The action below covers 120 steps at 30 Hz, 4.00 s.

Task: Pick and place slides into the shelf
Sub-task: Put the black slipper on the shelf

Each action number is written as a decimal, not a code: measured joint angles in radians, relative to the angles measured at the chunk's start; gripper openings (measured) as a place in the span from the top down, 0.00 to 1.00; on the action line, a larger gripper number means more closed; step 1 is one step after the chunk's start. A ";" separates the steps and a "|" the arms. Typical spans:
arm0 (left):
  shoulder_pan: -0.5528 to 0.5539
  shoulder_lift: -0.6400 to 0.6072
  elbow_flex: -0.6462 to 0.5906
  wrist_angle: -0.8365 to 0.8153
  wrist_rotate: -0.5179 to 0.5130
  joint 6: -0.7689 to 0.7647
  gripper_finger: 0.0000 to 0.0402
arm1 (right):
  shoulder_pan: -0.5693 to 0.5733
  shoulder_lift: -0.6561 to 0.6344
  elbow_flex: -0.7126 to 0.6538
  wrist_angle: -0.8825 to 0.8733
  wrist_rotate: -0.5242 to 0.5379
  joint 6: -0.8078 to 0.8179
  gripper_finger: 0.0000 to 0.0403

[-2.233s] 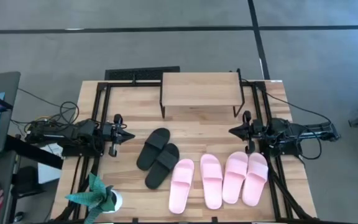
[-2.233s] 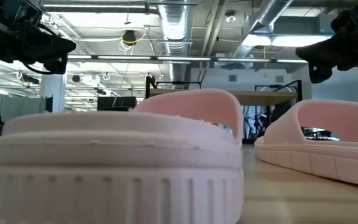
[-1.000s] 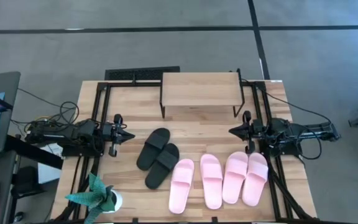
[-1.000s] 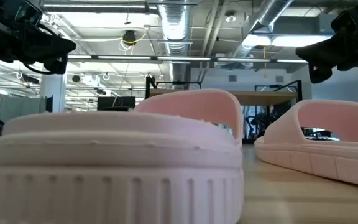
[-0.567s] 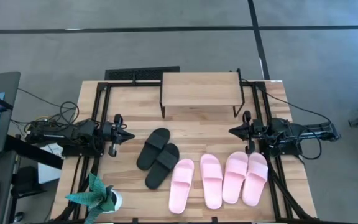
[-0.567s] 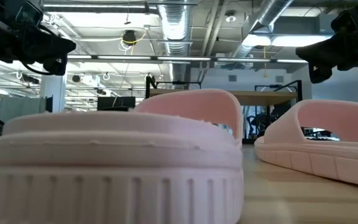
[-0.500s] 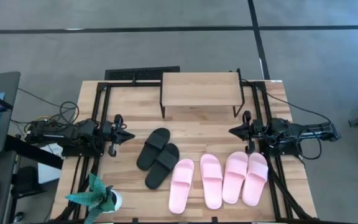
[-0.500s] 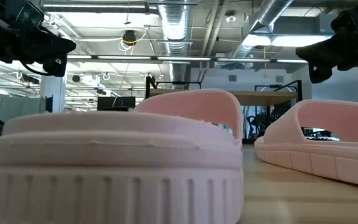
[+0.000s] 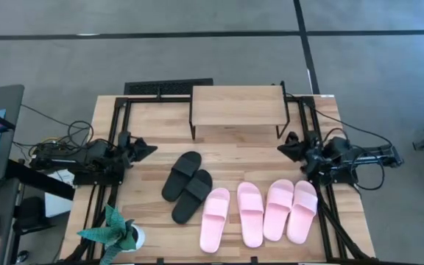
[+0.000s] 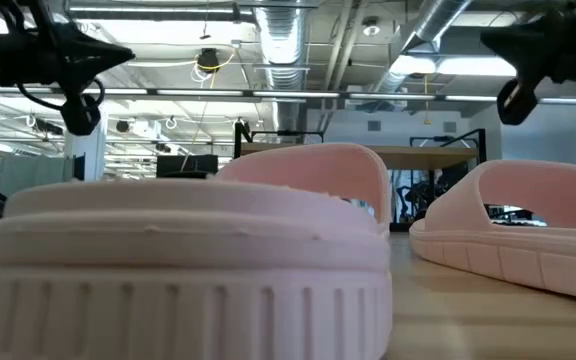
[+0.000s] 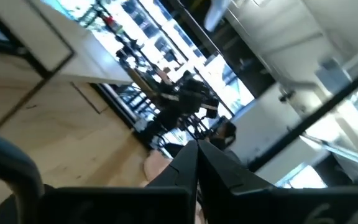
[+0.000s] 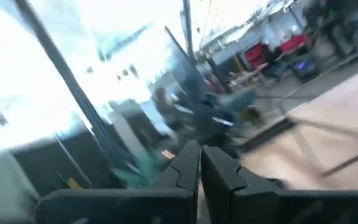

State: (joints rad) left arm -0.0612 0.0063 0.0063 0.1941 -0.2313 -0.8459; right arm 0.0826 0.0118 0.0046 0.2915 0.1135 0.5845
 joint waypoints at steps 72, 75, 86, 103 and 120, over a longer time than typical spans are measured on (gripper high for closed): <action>-0.050 1.362 0.922 -0.813 0.147 1.337 0.86 | 0.042 0.713 0.393 0.457 0.041 -0.202 0.83; -0.066 1.373 0.922 -0.813 0.133 1.343 0.80 | 0.042 0.713 0.393 0.448 0.041 -0.202 0.82; -0.083 1.464 0.882 -0.764 0.059 1.366 0.66 | 0.042 0.709 0.393 0.438 0.025 -0.202 0.81; -0.090 1.594 0.881 -0.697 -0.053 1.204 0.63 | 0.064 0.708 0.393 0.425 -0.012 -0.200 0.81; -0.111 1.445 0.890 -0.715 -0.247 1.050 0.99 | 0.110 0.708 0.393 0.414 -0.007 -0.192 0.81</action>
State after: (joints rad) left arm -0.1721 1.4514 0.8966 -0.5211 -0.4783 0.2046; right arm 0.1925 0.7197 0.3977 0.7053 0.1061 0.3927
